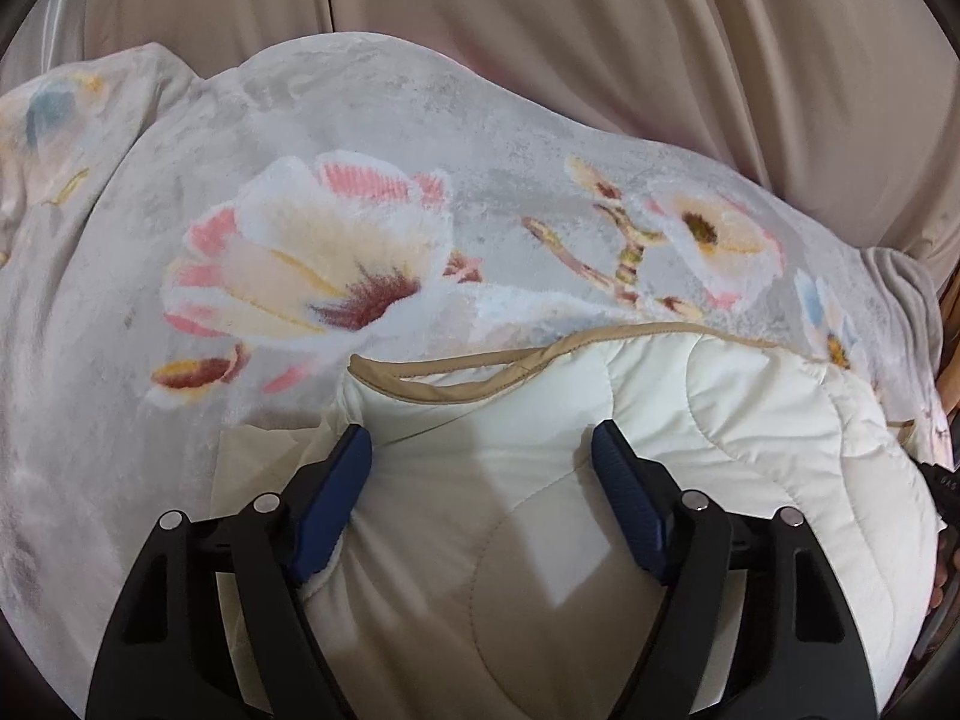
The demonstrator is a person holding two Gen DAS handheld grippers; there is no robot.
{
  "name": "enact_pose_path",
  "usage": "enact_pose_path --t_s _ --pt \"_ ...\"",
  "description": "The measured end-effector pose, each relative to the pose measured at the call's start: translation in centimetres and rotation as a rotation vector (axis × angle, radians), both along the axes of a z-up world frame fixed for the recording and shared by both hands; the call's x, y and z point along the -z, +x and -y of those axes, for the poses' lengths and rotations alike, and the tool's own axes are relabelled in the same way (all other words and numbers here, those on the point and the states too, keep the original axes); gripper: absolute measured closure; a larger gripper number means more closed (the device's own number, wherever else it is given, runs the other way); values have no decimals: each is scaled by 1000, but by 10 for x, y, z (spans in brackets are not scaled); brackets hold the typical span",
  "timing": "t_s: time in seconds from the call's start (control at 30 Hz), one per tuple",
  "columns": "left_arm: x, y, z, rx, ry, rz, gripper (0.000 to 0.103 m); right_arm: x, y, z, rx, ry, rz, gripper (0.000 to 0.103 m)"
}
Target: Fold large clothes
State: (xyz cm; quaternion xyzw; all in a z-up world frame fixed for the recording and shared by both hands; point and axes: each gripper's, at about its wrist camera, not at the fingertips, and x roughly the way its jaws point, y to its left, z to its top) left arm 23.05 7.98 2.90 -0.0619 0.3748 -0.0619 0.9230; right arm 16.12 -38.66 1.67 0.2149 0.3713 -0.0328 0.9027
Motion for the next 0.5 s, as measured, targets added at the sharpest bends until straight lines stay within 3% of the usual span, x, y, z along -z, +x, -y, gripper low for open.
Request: enact_pose_path --t_s 0.2,0.3,0.33,0.4,0.47,0.5 --pt "0 0 5 -6 43 0 27 -5 1 -5 19 -37 6 103" --pt "-3 -1 11 -20 103 6 26 -23 -9 -11 111 -116 35 103" --pt "-6 -4 13 -30 123 8 26 -34 -16 -21 131 -158 60 92" --pt "-19 -14 20 -50 153 34 26 -54 -23 -45 63 -169 111 91" --pt "-36 -26 28 -30 126 68 24 -72 -23 -83 -46 -187 143 91" --pt "-45 -32 36 -5 108 80 18 -78 -22 -106 -104 -205 151 91"
